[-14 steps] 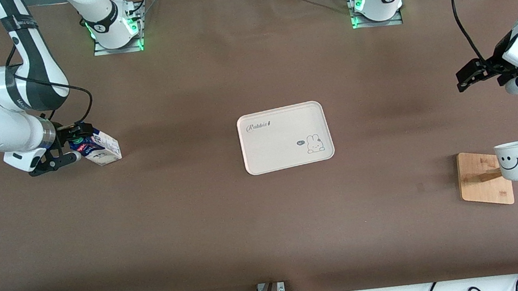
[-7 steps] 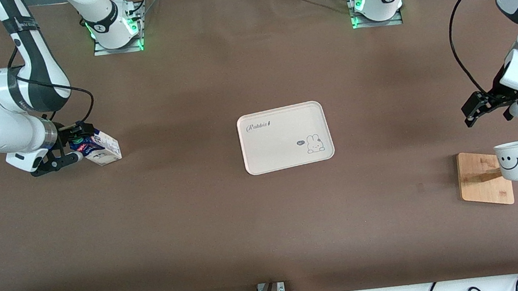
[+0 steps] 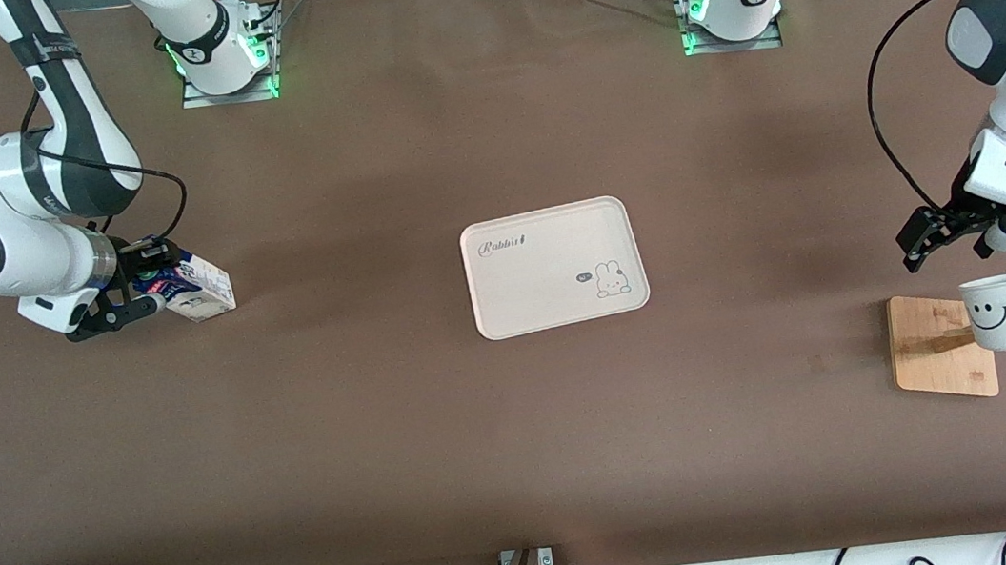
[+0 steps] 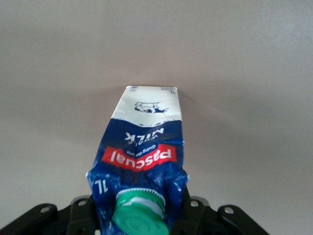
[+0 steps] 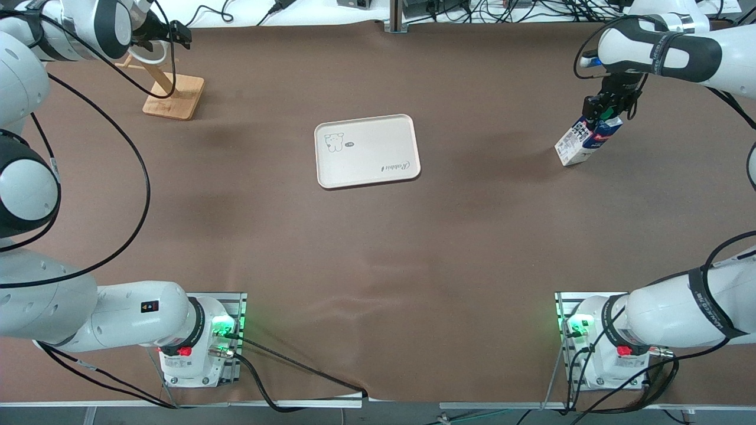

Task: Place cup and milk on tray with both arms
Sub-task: 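Lift the carton with the right gripper while the left gripper reaches the mug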

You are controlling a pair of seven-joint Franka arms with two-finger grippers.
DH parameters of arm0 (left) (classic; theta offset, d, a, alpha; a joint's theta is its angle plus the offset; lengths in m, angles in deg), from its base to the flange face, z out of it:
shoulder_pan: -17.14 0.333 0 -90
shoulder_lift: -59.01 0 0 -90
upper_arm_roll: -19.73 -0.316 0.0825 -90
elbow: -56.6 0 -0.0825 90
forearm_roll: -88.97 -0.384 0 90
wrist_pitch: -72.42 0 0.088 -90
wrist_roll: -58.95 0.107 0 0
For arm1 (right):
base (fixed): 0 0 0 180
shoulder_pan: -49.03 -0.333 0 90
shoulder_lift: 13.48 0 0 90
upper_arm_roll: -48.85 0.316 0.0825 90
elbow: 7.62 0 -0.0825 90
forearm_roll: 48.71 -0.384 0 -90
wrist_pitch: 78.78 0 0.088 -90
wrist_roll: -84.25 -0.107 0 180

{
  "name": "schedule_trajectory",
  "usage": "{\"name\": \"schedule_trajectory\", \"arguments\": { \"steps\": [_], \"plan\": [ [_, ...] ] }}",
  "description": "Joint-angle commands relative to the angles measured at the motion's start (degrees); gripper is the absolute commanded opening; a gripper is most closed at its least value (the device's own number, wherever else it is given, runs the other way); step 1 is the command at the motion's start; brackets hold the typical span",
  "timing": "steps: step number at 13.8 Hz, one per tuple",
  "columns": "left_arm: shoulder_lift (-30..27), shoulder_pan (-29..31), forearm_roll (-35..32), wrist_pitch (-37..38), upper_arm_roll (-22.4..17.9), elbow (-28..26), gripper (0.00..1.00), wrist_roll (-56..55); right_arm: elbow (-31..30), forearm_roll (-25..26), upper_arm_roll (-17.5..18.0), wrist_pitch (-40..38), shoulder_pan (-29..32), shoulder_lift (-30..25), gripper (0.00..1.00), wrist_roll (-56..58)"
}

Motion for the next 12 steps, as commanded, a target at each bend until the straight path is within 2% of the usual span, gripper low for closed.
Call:
{"name": "schedule_trajectory", "arguments": {
  "steps": [1, 5, 7, 10, 12],
  "plan": [
    [1.9, 0.93, -1.41, -5.09, 0.21, 0.18, 1.0, 1.06, 0.83, 0.14, 2.11, -0.63, 0.56, -0.98, 0.53, -3.46],
    [4.28, 1.11, -1.33, -9.5, -1.28, 0.7, 1.0, 4.06, 1.44, 0.05, 2.2, -0.64, 0.64, -1.42, 0.52, -3.2],
    [5.25, 1.11, -1.33, -10.47, -1.37, 0.88, 1.0, 4.06, 3.98, -0.12, 2.55, -2.64, 0.56, -2.29, 0.52, -3.11],
    [5.34, 1.11, -1.33, -10.47, -1.37, 1.23, 1.0, 4.06, 12.75, -1.0, 6.14, -9.05, 0.29, -2.56, 0.52, -4.42],
    [5.34, 1.11, -0.8, -10.56, -1.37, 1.49, 1.0, 3.97, 17.51, -4.24, 8.08, -12.66, 0.03, -2.12, 0.52, -9.07]
  ]
}}
